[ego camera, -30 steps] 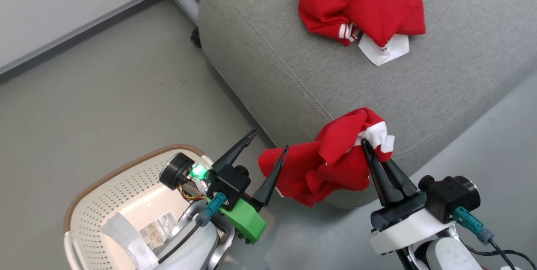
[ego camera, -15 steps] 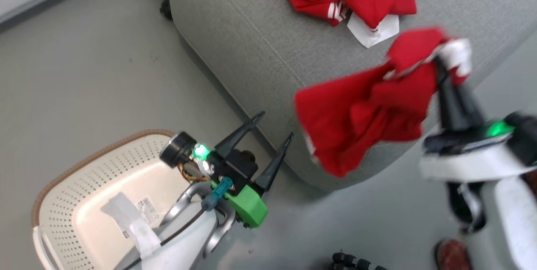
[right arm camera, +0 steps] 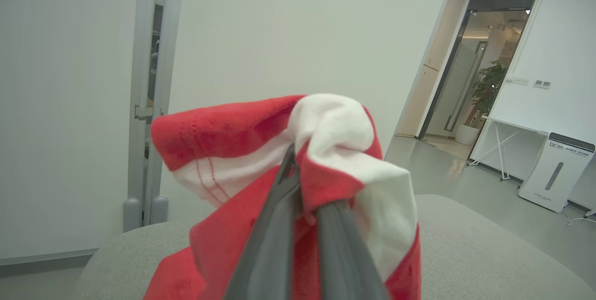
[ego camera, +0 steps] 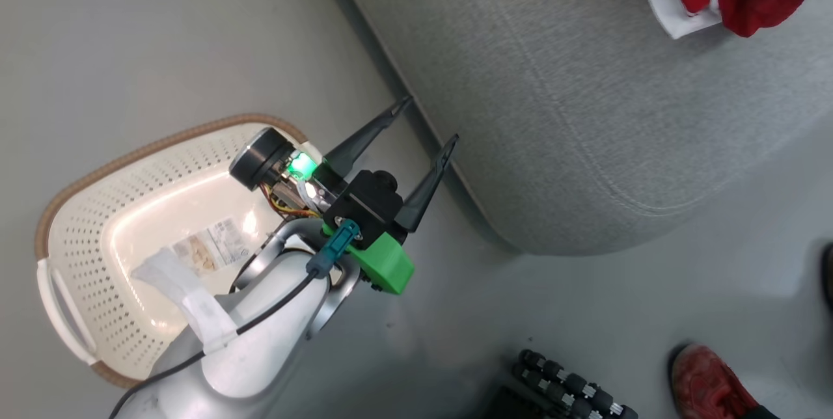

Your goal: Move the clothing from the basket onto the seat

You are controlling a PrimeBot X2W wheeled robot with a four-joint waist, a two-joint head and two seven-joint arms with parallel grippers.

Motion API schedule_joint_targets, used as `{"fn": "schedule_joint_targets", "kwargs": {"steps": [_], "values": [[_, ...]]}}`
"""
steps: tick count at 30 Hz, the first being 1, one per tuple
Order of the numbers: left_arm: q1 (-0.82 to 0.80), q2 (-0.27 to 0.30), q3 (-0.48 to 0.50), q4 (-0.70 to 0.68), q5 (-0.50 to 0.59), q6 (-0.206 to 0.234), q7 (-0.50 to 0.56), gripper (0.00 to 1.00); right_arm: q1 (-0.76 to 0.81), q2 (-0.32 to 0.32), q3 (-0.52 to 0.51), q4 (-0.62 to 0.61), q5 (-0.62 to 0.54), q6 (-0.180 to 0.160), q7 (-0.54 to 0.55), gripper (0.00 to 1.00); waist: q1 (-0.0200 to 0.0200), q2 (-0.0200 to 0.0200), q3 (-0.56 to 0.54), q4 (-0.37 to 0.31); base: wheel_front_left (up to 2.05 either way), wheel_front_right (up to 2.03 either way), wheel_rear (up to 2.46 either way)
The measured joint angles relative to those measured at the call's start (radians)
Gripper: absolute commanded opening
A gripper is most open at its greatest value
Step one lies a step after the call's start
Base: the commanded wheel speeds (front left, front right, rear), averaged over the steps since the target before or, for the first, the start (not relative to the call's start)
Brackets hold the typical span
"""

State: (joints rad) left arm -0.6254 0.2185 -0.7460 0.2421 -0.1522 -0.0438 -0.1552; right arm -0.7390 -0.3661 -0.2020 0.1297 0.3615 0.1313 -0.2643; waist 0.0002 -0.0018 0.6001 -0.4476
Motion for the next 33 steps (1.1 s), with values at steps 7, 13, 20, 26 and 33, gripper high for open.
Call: {"fn": "schedule_joint_targets", "kwargs": {"steps": [7, 13, 20, 26, 33], "values": [[-0.030, -0.008, 0.008, -0.006, 0.000, 0.011, -0.015, 1.00, -0.113, -0.009, 0.006, 0.235, -0.005, 0.000, 0.000, 1.00, 0.0000, 0.0000, 0.074, 0.072, 0.00, 0.00, 0.00], [-0.026, -0.026, 0.025, 0.002, -0.032, 0.024, -0.056, 1.00, -0.051, 0.059, -0.046, 0.237, -0.101, 0.000, 0.000, 1.00, 0.0001, 0.0000, 0.098, 0.130, 0.00, 0.00, 0.00], [0.016, -0.041, 0.057, 0.027, -0.059, 0.072, -0.085, 1.00, 0.150, 0.169, -0.037, 0.110, -0.177, 0.000, 0.000, 1.00, -0.0001, 0.0000, 0.052, 0.151, 0.00, 0.00, 0.00], [0.070, -0.061, 0.087, 0.031, -0.093, 0.096, -0.102, 1.00, 0.312, 0.229, 0.052, 0.016, -0.208, 0.000, 0.000, 1.00, -0.0001, 0.0000, -0.030, 0.146, 0.00, 0.00, 0.00], [0.158, -0.096, 0.173, -0.037, -0.110, 0.124, -0.109, 1.00, 0.439, 0.258, 0.176, -0.090, -0.237, 0.000, 0.000, 1.00, -0.0001, 0.0000, -0.141, 0.163, 0.00, 0.00, 0.00]]}}
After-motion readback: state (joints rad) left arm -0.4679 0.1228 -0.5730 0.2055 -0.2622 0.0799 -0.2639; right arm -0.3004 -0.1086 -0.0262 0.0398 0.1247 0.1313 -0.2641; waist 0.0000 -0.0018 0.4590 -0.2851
